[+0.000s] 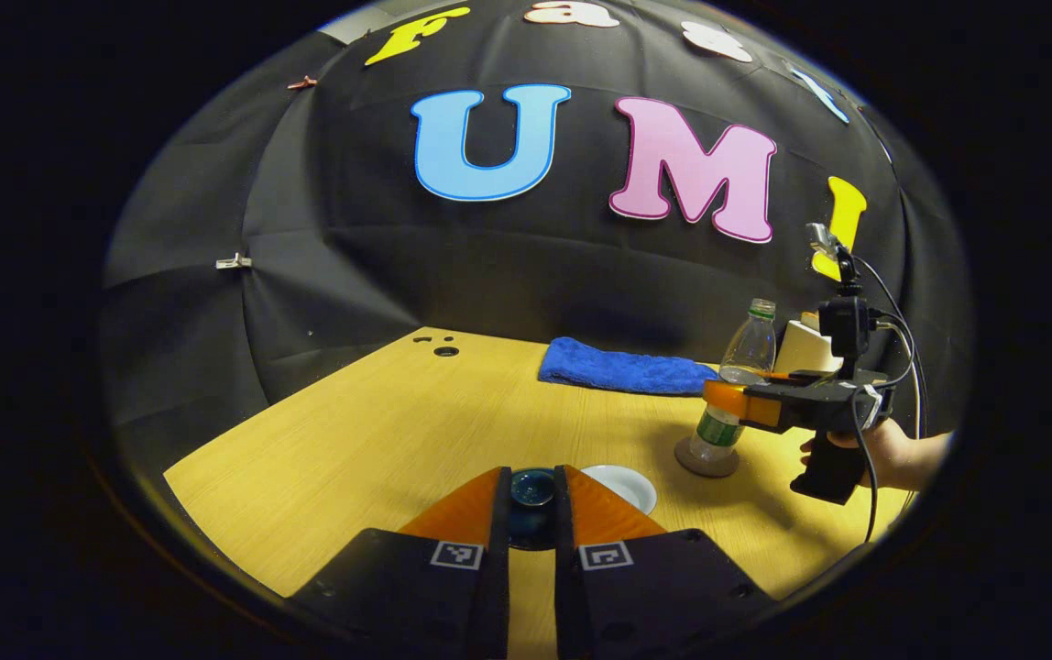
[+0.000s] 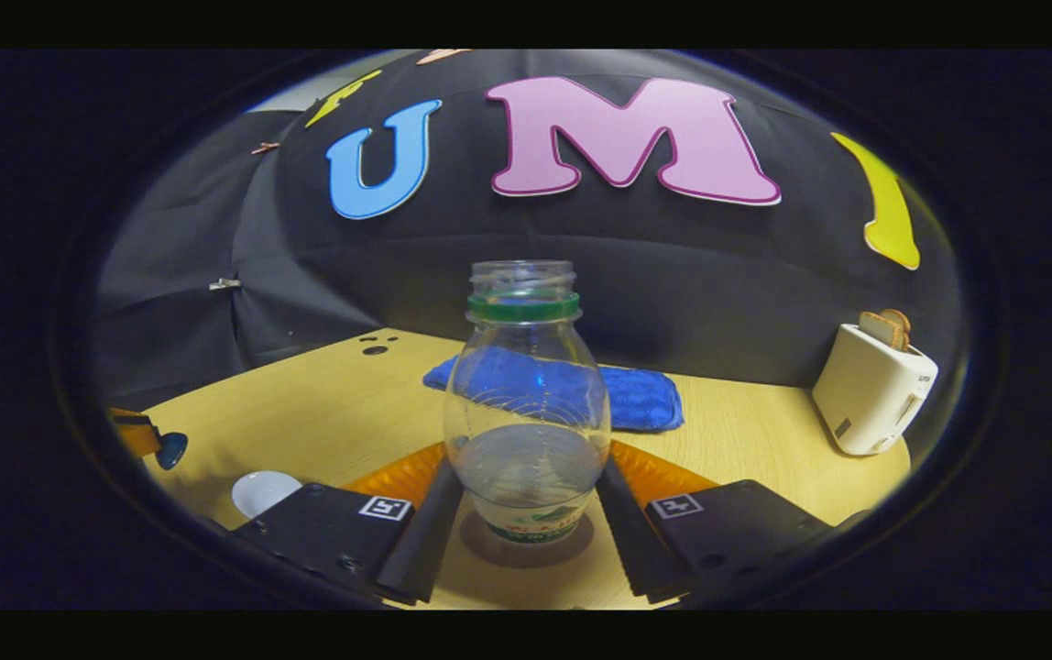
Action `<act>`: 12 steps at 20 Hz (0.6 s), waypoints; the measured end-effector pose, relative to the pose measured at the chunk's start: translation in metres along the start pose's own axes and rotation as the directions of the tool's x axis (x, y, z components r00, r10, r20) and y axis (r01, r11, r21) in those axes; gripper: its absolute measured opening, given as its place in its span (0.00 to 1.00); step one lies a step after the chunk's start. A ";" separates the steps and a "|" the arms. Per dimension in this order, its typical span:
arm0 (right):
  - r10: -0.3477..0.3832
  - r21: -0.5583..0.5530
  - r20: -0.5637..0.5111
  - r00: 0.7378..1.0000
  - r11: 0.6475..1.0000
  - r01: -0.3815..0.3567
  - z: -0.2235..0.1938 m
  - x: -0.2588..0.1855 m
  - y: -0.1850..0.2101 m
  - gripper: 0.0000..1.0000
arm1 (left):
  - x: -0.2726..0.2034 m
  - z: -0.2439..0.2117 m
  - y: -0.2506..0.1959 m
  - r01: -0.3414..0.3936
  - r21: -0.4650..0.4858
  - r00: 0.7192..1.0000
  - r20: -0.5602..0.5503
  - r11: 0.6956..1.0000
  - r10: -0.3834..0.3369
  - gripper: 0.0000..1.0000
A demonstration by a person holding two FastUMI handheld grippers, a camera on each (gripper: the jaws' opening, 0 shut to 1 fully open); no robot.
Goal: Open the teacup lid with one hand, grasp the water bottle and pour water into the teacup with the other hand; after pouring, place the water bottle on the coaster and then close the teacup lid.
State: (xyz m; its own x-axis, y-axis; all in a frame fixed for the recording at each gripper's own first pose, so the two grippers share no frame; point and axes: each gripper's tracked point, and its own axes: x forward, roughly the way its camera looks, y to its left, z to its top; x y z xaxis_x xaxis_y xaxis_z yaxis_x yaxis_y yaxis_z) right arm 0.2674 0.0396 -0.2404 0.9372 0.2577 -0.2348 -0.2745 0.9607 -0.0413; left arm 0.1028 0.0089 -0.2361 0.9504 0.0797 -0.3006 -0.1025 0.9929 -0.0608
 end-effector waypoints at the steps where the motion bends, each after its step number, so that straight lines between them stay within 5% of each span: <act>1: -0.002 -0.002 -0.006 1.000 1.000 0.002 -0.001 0.000 -0.001 0.79 | 0.000 0.001 -0.002 0.002 0.001 1.000 0.002 1.000 -0.002 0.24; 3: 0.005 0.014 -0.013 1.000 1.000 -0.005 -0.003 -0.002 0.001 0.80 | 0.000 0.003 -0.006 0.006 0.005 1.000 0.006 1.000 -0.006 0.24; 6: 0.003 0.017 -0.021 1.000 1.000 -0.003 -0.004 -0.007 -0.001 1.00 | 0.004 0.004 -0.014 0.013 0.017 1.000 0.005 1.000 -0.013 0.24; 12: -0.016 -0.012 -0.059 0.998 1.000 0.015 -0.024 -0.036 -0.006 1.00 | 0.025 -0.001 -0.041 0.058 0.037 0.998 -0.012 0.998 -0.058 0.24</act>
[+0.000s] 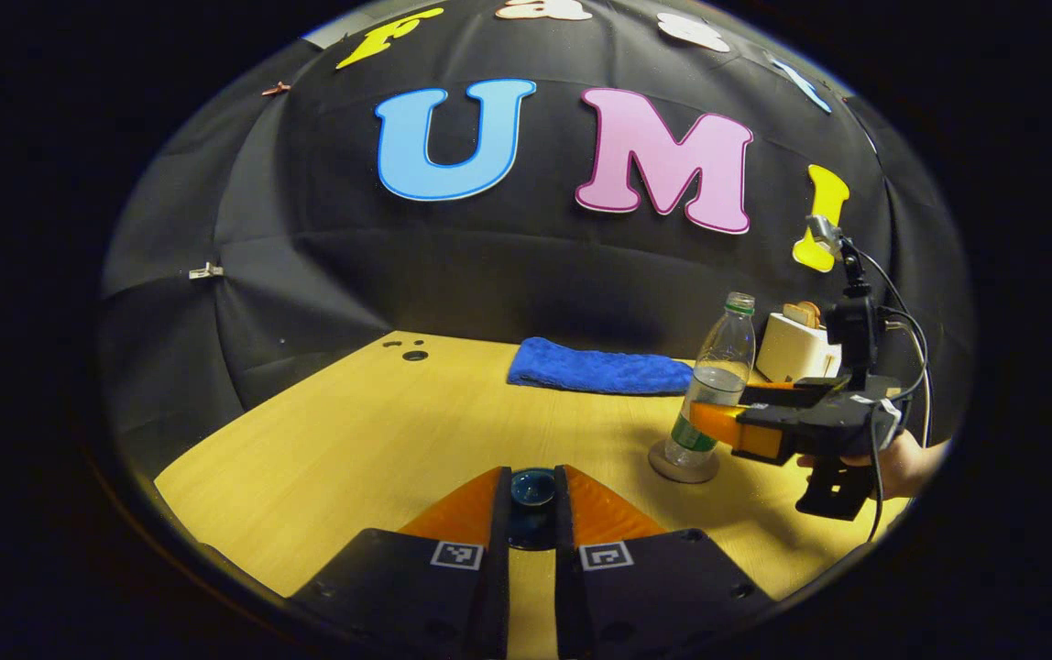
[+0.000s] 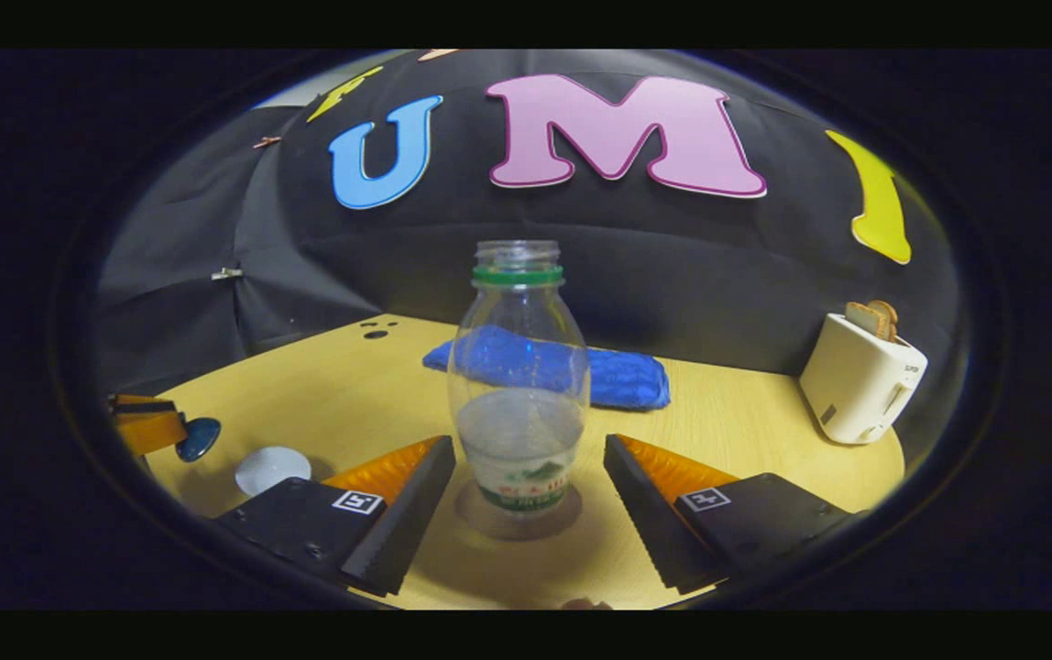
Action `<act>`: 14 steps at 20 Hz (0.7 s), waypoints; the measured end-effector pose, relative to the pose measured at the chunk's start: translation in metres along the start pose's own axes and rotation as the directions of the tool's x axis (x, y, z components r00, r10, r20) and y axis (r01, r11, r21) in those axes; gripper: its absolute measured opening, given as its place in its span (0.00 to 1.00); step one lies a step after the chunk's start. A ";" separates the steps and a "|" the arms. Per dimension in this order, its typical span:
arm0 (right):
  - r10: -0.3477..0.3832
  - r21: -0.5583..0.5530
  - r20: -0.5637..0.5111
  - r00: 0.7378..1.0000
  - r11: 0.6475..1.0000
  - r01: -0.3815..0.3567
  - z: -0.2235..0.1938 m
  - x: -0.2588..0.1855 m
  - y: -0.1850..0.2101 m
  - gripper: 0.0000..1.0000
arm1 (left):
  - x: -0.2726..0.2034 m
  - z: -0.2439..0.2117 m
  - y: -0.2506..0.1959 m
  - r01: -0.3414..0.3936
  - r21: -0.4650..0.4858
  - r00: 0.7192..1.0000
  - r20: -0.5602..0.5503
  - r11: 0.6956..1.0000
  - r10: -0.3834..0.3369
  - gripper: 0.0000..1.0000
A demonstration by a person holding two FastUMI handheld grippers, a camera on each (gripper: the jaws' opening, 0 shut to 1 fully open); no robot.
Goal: Open the teacup lid with one hand, grasp the water bottle and pour water into the teacup with the other hand; after pouring, place the water bottle on the coaster and then close the teacup lid.
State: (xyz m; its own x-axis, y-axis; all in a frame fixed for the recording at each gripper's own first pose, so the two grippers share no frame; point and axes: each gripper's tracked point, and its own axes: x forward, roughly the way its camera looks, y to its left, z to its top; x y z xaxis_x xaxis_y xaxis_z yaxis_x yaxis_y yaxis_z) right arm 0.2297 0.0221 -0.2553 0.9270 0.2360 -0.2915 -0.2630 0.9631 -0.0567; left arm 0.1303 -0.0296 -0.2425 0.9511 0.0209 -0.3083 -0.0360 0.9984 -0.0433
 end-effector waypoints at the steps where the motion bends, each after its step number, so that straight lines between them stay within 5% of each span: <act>1: -0.002 -0.001 -0.018 1.000 1.000 0.002 -0.008 -0.008 0.000 0.97 | 0.004 -0.001 -0.003 0.004 0.005 1.000 0.000 1.000 -0.004 0.24; 7: -0.024 -0.057 0.015 1.000 0.998 0.025 -0.018 -0.064 0.021 1.00 | 0.028 -0.019 -0.015 0.023 0.014 0.999 -0.026 1.000 -0.022 0.22; 14: -0.029 0.103 -0.031 0.999 0.994 0.033 -0.052 -0.097 0.041 0.98 | 0.044 -0.031 -0.026 0.053 0.075 0.998 -0.041 0.996 -0.050 0.25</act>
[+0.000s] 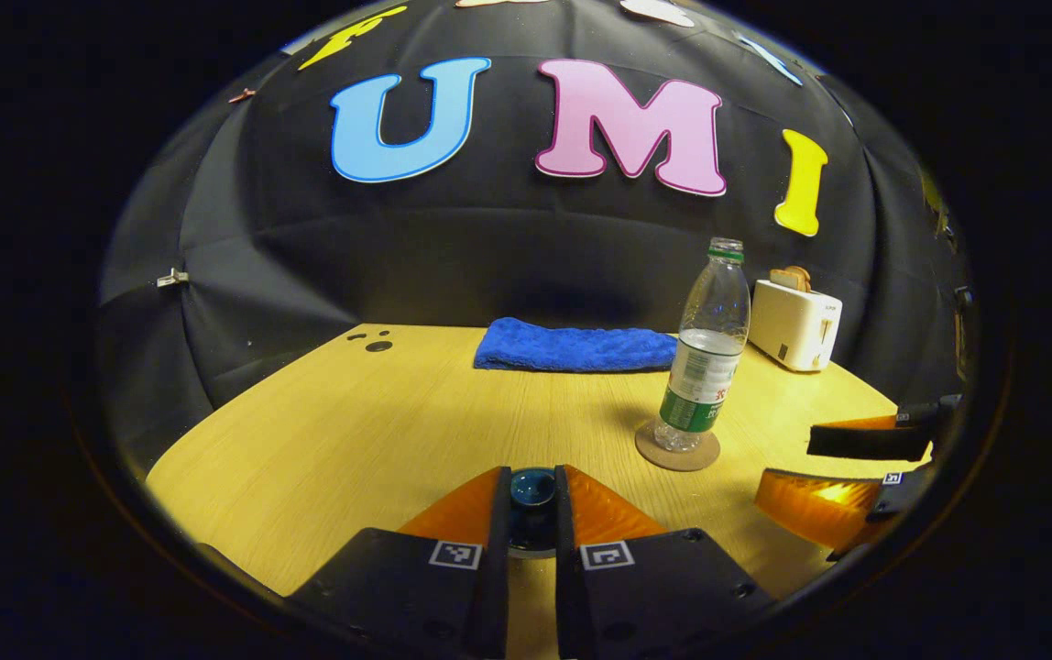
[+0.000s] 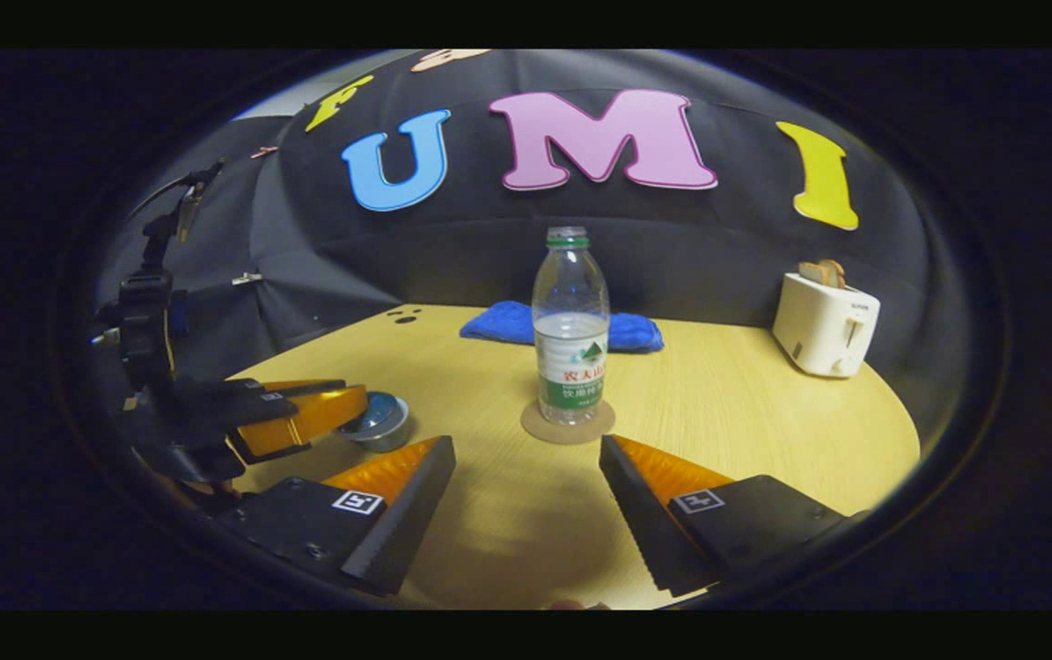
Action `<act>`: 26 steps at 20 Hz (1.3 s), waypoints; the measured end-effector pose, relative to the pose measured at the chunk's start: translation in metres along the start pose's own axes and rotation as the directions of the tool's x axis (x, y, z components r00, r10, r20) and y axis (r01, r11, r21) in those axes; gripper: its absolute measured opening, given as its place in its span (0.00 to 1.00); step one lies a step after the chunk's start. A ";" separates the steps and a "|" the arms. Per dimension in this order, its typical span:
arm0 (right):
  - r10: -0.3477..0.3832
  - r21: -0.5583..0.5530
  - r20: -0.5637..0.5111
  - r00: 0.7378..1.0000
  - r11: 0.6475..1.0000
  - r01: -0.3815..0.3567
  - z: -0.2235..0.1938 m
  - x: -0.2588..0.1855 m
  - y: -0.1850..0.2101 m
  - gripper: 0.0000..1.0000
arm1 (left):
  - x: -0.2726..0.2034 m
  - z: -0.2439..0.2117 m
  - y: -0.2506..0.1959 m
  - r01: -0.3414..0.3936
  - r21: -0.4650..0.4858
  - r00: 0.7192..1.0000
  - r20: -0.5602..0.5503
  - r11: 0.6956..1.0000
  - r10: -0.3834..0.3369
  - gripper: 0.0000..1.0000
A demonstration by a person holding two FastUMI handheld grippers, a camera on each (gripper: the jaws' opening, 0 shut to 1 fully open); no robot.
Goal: Open the teacup lid with one hand, grasp the water bottle and pour water into the teacup with the other hand; after pouring, place the water bottle on the coaster and then close the teacup lid.
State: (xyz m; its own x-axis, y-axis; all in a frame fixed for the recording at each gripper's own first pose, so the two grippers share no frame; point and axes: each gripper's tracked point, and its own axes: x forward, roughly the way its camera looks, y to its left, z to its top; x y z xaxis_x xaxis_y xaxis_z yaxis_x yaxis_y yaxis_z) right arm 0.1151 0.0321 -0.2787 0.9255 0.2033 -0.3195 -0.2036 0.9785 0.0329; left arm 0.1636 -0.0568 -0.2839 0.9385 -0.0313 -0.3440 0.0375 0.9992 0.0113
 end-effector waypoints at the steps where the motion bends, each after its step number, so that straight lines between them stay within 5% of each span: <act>1: -0.012 0.010 -0.009 1.000 1.000 0.012 -0.005 -0.003 -0.002 0.98 | 0.001 -0.001 -0.001 0.002 0.007 1.000 -0.003 1.000 -0.002 0.25; 11: -0.036 0.006 -0.035 0.999 0.999 0.037 -0.015 -0.018 -0.011 1.00 | 0.004 -0.007 0.001 -0.026 0.056 1.000 -0.012 0.998 0.027 0.32; 13: -0.036 0.000 -0.038 0.999 0.999 0.036 -0.016 -0.019 -0.011 0.94 | 0.003 -0.006 0.003 -0.045 0.056 0.999 -0.004 0.997 0.045 0.35; 15: -0.031 -0.003 -0.038 0.999 1.000 0.031 -0.012 -0.022 -0.010 1.00 | -0.004 0.000 0.008 -0.069 0.050 0.998 0.013 0.996 0.069 0.49; 16: -0.034 -0.003 -0.033 0.999 0.999 0.034 -0.006 -0.025 -0.012 1.00 | -0.010 0.003 0.009 -0.078 0.048 0.997 0.020 0.996 0.077 0.70; 18: -0.039 0.002 -0.017 0.999 0.999 0.039 0.009 -0.033 -0.016 1.00 | -0.027 0.013 0.014 -0.094 0.043 0.995 0.026 0.995 0.093 0.82; 20: -0.050 -0.007 0.003 0.999 0.999 0.050 0.027 -0.045 -0.023 0.94 | -0.051 0.028 0.019 -0.105 0.026 0.994 0.036 0.994 0.104 0.90; 26: -0.117 -0.042 0.072 0.991 0.992 0.120 0.089 -0.103 -0.061 1.00 | -0.135 0.110 0.023 -0.136 -0.014 0.983 0.120 0.991 0.137 0.93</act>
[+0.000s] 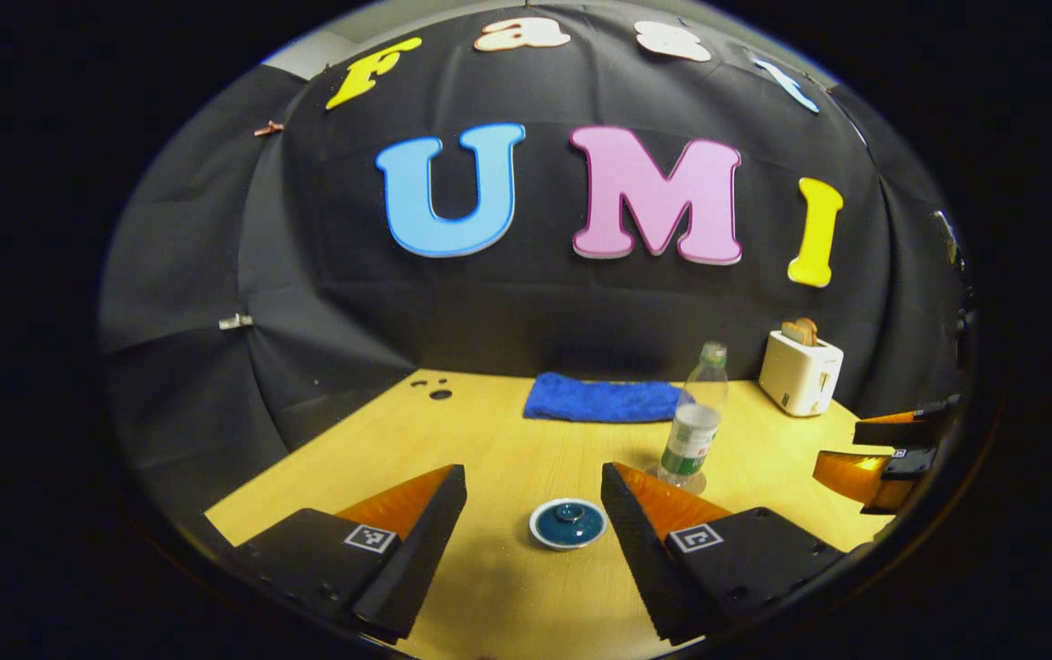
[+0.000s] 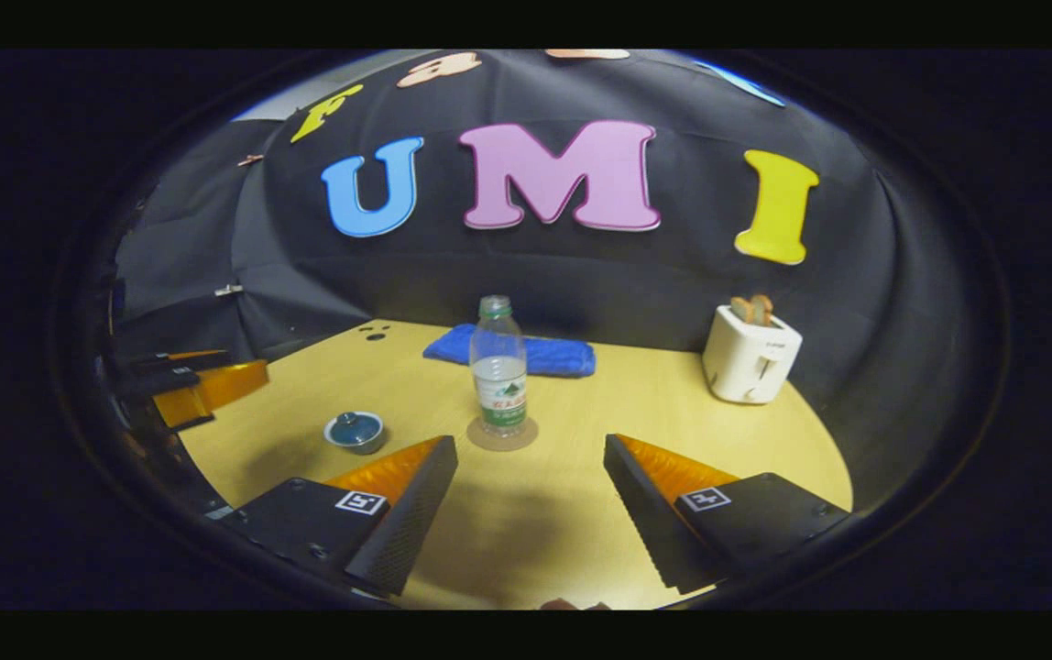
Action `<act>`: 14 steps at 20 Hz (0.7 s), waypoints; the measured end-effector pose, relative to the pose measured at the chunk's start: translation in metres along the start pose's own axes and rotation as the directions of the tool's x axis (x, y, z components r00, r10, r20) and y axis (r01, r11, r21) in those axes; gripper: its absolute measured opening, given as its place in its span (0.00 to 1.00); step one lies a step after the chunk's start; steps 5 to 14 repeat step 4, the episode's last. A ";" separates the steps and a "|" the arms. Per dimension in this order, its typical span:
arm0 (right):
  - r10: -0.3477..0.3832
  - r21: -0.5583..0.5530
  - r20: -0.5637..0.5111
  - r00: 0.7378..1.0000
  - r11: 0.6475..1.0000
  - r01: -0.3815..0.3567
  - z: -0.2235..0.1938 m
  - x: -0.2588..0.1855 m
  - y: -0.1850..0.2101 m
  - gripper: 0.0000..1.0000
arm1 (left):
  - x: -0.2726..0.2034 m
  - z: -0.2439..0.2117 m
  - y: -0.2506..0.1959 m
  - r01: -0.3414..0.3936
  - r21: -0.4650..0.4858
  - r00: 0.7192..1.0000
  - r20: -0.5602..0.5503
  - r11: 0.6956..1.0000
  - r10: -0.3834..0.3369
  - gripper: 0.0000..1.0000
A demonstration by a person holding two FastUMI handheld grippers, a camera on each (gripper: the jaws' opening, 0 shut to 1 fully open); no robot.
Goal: Open the teacup lid with one hand, grasp the water bottle and pour water into the teacup with the other hand; after pouring, place the water bottle on the coaster and then close the teacup lid.
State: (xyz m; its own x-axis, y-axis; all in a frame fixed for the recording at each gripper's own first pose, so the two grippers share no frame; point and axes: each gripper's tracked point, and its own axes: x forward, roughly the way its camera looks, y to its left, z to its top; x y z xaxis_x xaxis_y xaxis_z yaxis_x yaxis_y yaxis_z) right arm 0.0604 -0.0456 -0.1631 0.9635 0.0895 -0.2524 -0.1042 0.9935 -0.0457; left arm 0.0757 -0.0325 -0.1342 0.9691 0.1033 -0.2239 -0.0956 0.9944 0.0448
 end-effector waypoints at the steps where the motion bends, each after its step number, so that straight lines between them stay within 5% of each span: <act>1: -0.023 0.005 0.018 1.000 1.000 0.023 0.012 -0.011 -0.011 1.00 | -0.011 0.018 0.001 -0.004 0.012 1.000 0.021 1.000 0.004 0.93; 4: -0.091 0.042 0.069 0.993 0.995 0.089 0.048 -0.051 -0.036 1.00 | -0.040 0.067 -0.007 0.026 0.033 0.996 0.081 0.999 -0.028 0.93; 14: -0.091 0.042 0.069 0.993 0.995 0.089 0.048 -0.051 -0.036 1.00 | -0.040 0.067 -0.007 0.026 0.033 0.996 0.081 0.999 -0.028 0.93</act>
